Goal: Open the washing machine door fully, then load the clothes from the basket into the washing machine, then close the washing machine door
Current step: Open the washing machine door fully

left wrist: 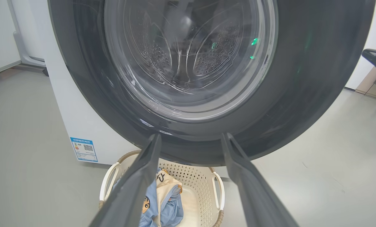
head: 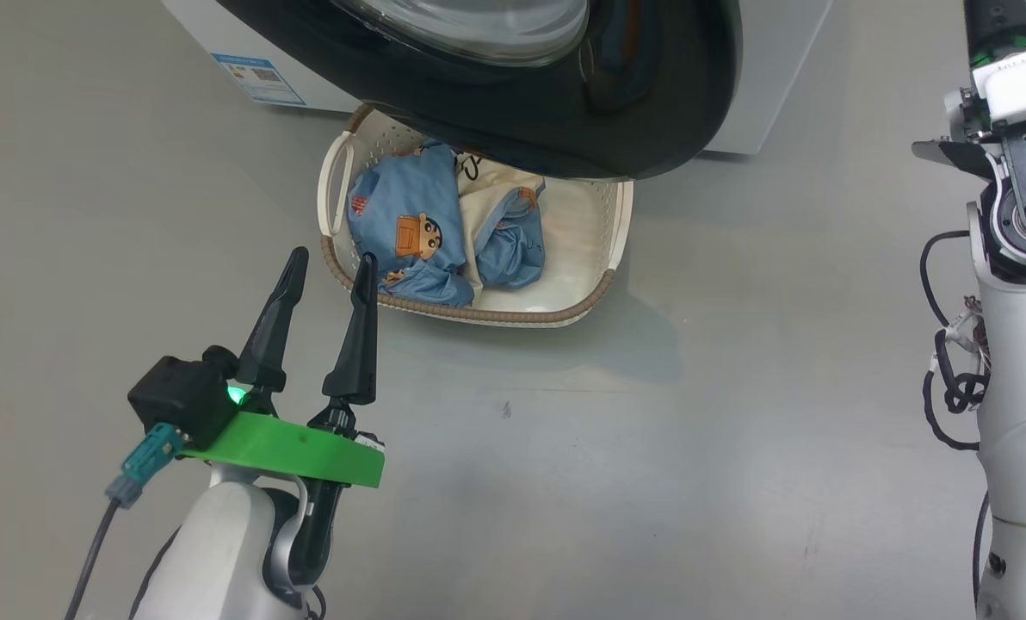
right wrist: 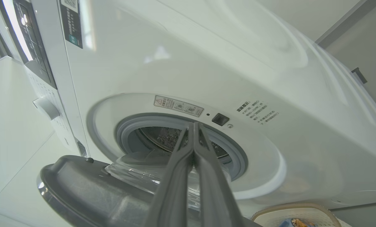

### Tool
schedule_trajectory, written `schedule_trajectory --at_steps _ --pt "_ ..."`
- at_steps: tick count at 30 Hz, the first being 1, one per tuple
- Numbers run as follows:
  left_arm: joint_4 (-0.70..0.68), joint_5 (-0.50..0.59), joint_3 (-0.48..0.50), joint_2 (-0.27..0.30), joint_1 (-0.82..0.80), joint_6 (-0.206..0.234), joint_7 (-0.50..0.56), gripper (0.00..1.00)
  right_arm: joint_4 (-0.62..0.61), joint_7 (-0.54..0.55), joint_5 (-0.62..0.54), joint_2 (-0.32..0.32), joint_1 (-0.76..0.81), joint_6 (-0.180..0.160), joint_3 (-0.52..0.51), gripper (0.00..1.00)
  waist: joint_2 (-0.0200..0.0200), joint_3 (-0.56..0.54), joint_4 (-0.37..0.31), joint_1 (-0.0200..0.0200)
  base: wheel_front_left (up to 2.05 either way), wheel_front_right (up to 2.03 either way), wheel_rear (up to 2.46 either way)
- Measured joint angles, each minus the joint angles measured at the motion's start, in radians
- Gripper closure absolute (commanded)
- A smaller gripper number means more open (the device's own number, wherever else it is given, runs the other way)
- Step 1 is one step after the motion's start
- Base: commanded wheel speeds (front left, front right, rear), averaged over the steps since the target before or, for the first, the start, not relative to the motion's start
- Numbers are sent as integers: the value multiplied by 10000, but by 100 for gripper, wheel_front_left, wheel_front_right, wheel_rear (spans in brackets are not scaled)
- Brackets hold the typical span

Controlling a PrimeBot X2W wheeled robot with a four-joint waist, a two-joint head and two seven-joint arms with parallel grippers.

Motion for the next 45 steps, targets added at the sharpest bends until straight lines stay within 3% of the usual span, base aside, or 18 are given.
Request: schedule_trajectory --at_steps 9,13,20,31,45 --pt "-44 -238 -146 0 -154 0 0 0 802 1912 1384 215 -1011 -773 148 100 0 214 334 0 0 0 0" --pt "-48 -251 -148 0 -169 0 0 0 1012 2905 1848 215 -1331 -968 464 100 0 298 445 0 0 0 0" --pt "-38 -255 -81 -4 -171 0 0 0 1185 4483 2483 125 -1476 -1058 1043 100 0 346 551 0 0 0 0" --pt "-40 -314 -2 -4 -174 0 0 0 1319 5958 2840 -382 -1491 -1229 1336 100 0 342 629 1 0 0 0" --pt "-27 -313 31 -4 -177 0 0 0 1141 8031 3551 -324 -1161 -1231 2405 100 0 132 601 0 0 0 0"
